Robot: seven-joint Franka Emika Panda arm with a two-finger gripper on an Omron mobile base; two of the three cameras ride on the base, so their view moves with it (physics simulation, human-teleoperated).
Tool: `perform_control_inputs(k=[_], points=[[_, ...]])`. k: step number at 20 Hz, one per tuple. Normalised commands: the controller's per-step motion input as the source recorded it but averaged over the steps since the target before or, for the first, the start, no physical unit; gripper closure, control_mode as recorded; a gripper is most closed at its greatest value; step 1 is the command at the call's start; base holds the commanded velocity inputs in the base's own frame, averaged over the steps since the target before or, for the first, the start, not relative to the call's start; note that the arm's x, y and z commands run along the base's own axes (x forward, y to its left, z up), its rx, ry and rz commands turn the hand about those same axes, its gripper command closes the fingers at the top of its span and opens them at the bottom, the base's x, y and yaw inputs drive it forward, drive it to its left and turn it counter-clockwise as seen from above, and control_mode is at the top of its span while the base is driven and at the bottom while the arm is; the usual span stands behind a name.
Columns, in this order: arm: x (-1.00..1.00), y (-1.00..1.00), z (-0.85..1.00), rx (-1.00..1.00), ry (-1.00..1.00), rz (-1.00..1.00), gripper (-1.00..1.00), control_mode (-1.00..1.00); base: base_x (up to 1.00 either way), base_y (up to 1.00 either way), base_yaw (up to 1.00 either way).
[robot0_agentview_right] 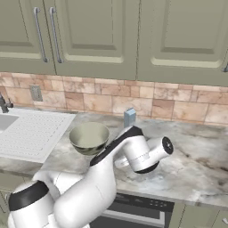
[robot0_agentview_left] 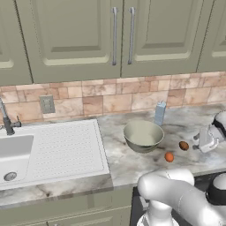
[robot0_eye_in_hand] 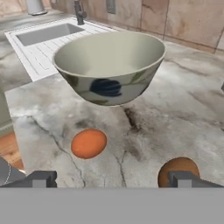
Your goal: Gather the eggs and milk located in the vicinity of the sink area and place them right next to the bowl.
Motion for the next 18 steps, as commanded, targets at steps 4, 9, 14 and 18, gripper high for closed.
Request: perform_control_inputs(k=[4,9,14,18], points=[[0.34,-0.08,-0.19,0.0,0.04,0.0,-1.0,-1.0,0.0,0.0,0.0],[0.31,-0.1,-0.19,0.0,0.03,0.0,-1.0,-1.0,0.0,0.0,0.0],[0.25,-0.1,-0.19,0.0,0.01,0.0,-1.0,-1.0,0.0,0.0,0.0],[0.09,-0.07,-0.17,0.01,0.0,0.0,-1.0,-1.0,0.0,0.0,0.0]])
